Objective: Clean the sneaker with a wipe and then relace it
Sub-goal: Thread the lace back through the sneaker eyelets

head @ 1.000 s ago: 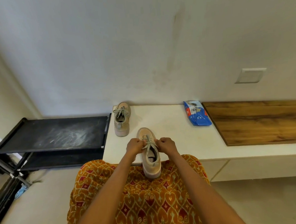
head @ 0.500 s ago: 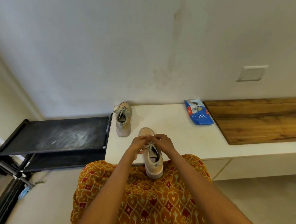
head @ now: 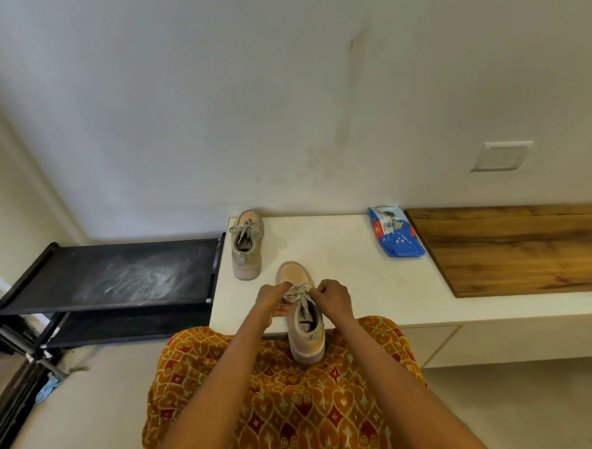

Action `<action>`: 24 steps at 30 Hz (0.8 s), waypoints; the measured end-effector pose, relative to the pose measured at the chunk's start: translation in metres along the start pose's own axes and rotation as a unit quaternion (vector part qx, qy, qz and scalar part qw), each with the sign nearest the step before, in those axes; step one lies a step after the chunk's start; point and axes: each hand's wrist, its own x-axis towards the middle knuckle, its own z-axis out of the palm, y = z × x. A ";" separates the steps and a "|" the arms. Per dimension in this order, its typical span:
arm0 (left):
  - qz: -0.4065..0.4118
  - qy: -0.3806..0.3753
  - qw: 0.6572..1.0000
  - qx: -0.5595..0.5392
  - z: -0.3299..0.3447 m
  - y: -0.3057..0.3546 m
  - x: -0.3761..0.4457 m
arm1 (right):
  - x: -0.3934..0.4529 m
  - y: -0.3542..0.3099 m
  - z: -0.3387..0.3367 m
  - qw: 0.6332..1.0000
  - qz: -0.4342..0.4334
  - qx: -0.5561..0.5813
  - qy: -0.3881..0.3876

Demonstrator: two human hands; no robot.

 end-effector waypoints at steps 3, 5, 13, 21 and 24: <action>0.010 -0.027 0.998 0.049 0.000 0.008 -0.006 | -0.003 0.003 -0.004 1.000 -0.020 0.014 -0.015; 0.010 -0.038 0.998 0.054 -0.002 0.010 -0.008 | -0.008 0.004 -0.009 0.998 -0.029 0.041 -0.043; 0.011 -0.024 1.000 0.010 -0.006 0.000 -0.012 | -0.012 -0.001 -0.018 0.993 -0.103 -0.038 -0.033; -0.001 0.014 1.000 -0.016 0.006 -0.001 -0.018 | -0.006 0.000 -0.009 1.000 -0.008 -0.002 -0.021; 0.008 0.025 1.000 -0.001 0.004 -0.003 -0.019 | -0.007 0.000 -0.009 1.000 0.003 0.004 -0.022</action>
